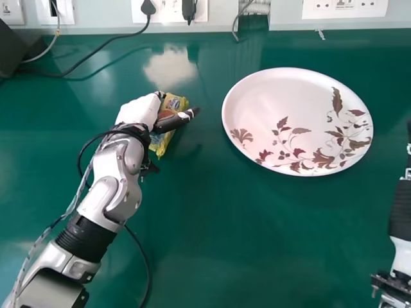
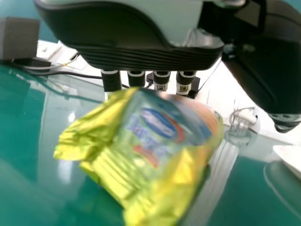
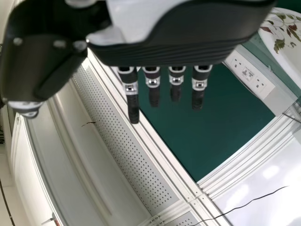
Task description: Pick up biscuit and place it in the plate
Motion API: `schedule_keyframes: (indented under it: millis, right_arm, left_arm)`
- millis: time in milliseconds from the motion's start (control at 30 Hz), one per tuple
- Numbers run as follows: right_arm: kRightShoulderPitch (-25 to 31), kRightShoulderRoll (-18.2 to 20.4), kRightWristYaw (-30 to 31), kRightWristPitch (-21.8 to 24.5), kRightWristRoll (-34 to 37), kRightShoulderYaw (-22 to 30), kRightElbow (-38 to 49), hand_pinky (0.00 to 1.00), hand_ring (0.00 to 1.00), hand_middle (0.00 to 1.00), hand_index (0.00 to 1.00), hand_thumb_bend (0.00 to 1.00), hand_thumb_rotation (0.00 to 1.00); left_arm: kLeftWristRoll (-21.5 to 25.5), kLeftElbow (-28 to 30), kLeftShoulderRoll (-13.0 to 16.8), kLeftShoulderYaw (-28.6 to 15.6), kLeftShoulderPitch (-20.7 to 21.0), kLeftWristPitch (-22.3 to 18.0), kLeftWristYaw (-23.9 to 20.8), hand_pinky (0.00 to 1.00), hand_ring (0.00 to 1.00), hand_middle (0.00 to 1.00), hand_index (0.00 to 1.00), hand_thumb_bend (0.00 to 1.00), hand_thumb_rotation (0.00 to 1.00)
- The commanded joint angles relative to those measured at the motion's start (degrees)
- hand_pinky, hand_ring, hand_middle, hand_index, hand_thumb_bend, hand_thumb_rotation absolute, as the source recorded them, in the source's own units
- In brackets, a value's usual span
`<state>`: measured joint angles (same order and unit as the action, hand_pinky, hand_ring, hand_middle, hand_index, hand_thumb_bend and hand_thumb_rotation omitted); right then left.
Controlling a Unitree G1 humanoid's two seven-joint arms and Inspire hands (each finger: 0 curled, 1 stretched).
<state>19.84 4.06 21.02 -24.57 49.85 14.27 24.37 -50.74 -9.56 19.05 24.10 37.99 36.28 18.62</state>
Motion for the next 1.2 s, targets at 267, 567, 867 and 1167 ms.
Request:
schedule_keyframes:
  millis: [267,567,867,1167]
  right_arm:
    - [1.5,3.3,-0.4,-2.1,-0.7,-1.2,0.3,0.87,1.0,1.0,0.85,0.96,0.11]
    - [1.3,3.0,2.0,-2.9,0.8,-1.0,-1.2,0.87,1.0,1.0,0.89,0.95,0.12]
    - [1.0,3.1,1.8,-3.3,0.4,-1.0,-1.9,0.92,1.0,1.0,0.92,0.94,0.07]
    - [0.8,2.7,1.1,-3.1,0.5,-0.9,-1.6,0.88,1.0,1.0,0.91,0.95,0.07]
  left_arm:
    - [-2.6,-6.4,6.5,3.4,-2.7,-2.7,4.0,0.65,0.83,0.95,0.9,1.0,0.58]
    - [-4.9,-8.2,10.0,4.0,-3.3,-8.5,1.6,0.68,0.85,0.96,0.91,1.0,0.56]
    - [-6.0,-6.0,15.3,4.9,-4.9,-16.0,3.2,0.65,0.83,0.95,0.89,1.0,0.56]
    - [-7.2,-5.4,18.5,4.3,-6.3,-21.2,1.1,0.64,0.82,0.95,0.89,1.0,0.56]
